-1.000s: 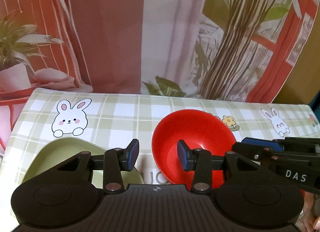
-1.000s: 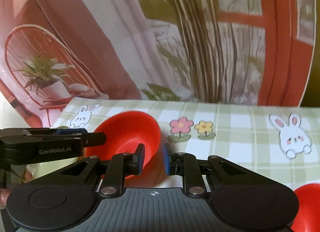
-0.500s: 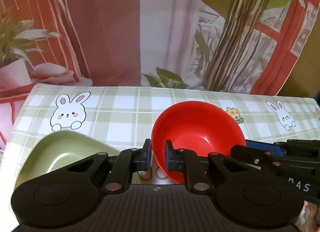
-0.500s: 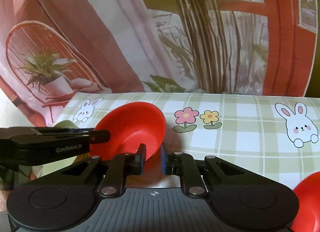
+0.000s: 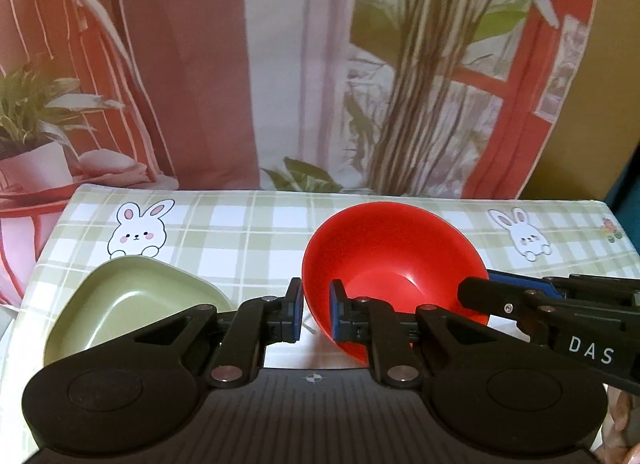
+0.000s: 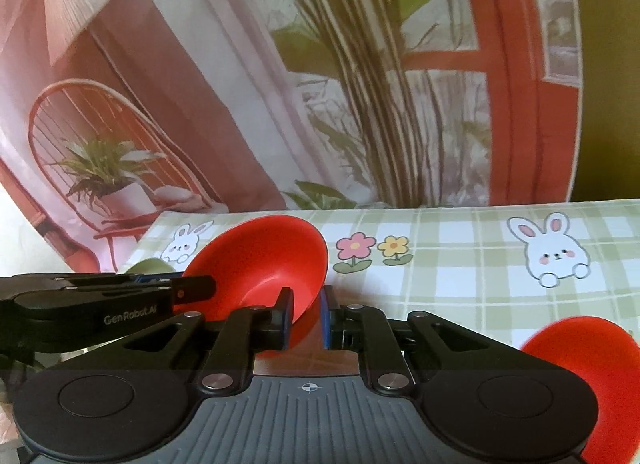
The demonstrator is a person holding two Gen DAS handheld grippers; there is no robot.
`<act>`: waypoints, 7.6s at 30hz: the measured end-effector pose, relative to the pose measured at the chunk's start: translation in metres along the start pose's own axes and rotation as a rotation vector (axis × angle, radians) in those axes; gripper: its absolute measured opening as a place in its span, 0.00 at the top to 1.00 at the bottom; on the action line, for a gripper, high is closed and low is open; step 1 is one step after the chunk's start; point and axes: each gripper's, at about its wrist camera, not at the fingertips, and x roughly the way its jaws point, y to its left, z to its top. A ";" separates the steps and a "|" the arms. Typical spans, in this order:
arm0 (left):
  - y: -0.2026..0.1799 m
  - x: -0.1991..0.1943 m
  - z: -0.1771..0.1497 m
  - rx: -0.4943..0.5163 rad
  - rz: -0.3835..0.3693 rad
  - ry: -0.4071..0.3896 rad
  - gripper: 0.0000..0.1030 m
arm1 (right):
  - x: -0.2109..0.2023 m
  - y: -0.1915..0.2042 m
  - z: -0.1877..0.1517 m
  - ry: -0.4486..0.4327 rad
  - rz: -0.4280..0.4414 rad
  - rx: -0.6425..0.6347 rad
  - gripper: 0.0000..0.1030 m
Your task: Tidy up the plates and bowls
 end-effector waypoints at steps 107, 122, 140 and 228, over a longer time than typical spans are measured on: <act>-0.194 -0.010 -0.033 0.246 -0.147 0.071 0.83 | -0.117 -0.173 -0.066 -0.110 -0.106 0.226 0.87; -0.182 -0.007 -0.029 0.180 -0.156 0.032 0.69 | -0.114 -0.173 -0.064 -0.109 -0.131 0.210 0.86; -0.175 0.024 -0.037 0.088 -0.212 0.093 0.69 | -0.094 -0.181 -0.071 -0.072 -0.135 0.210 0.86; 0.027 -0.072 -0.061 -0.433 -0.031 -0.165 0.74 | -0.008 0.083 -0.030 0.064 -0.001 -0.301 0.87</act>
